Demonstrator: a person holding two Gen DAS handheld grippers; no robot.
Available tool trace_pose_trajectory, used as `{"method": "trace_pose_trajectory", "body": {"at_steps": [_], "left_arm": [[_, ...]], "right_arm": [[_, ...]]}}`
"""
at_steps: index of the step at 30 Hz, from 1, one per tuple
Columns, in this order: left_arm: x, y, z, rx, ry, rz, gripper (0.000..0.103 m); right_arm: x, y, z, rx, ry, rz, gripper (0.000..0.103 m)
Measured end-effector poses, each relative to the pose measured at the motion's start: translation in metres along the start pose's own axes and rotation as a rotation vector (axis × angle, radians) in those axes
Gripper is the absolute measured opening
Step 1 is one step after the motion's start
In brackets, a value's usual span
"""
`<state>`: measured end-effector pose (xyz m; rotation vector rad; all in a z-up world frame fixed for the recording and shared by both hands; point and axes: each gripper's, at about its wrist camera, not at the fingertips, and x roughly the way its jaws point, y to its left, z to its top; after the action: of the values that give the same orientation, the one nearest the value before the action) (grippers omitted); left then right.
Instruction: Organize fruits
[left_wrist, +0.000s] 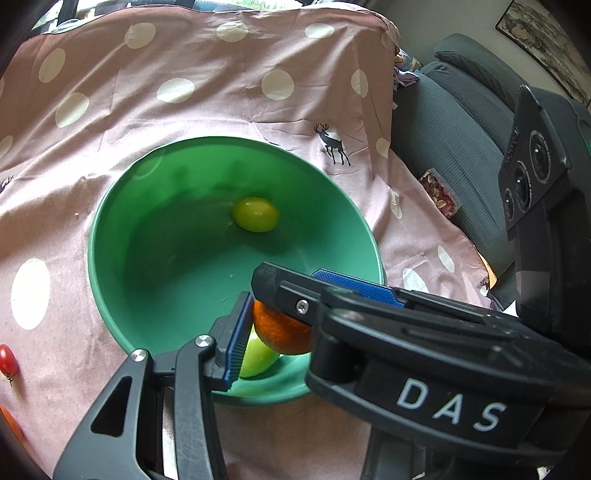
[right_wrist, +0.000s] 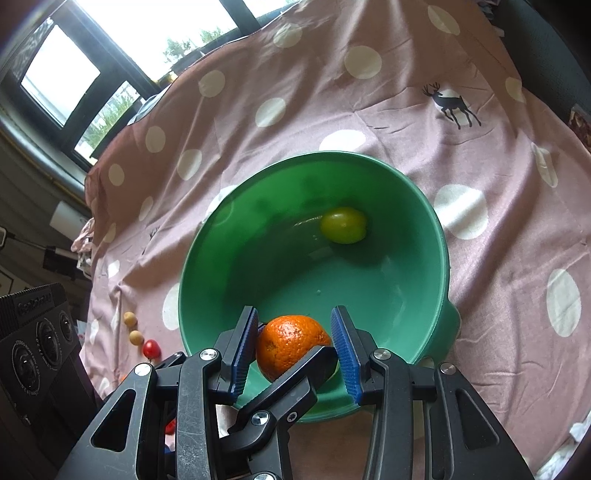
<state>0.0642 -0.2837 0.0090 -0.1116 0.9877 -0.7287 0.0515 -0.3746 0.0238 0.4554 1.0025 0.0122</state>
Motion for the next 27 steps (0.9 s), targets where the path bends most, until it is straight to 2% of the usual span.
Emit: {"method": "trace_pose_trajectory", "body": {"at_steps": [16, 23, 27], "left_arm": [[0.003, 0.003, -0.001, -0.013, 0.044, 0.027, 0.045], [-0.014, 0.012, -0.003, -0.064, -0.004, 0.008, 0.045], [-0.038, 0.017, -0.006, -0.078, -0.051, -0.007, 0.054]], "right_arm": [[0.003, -0.004, 0.000, 0.007, 0.016, -0.002, 0.045], [0.000, -0.006, 0.000, 0.037, 0.009, 0.037, 0.044], [-0.007, -0.003, 0.001, 0.050, -0.014, 0.028, 0.045]]}}
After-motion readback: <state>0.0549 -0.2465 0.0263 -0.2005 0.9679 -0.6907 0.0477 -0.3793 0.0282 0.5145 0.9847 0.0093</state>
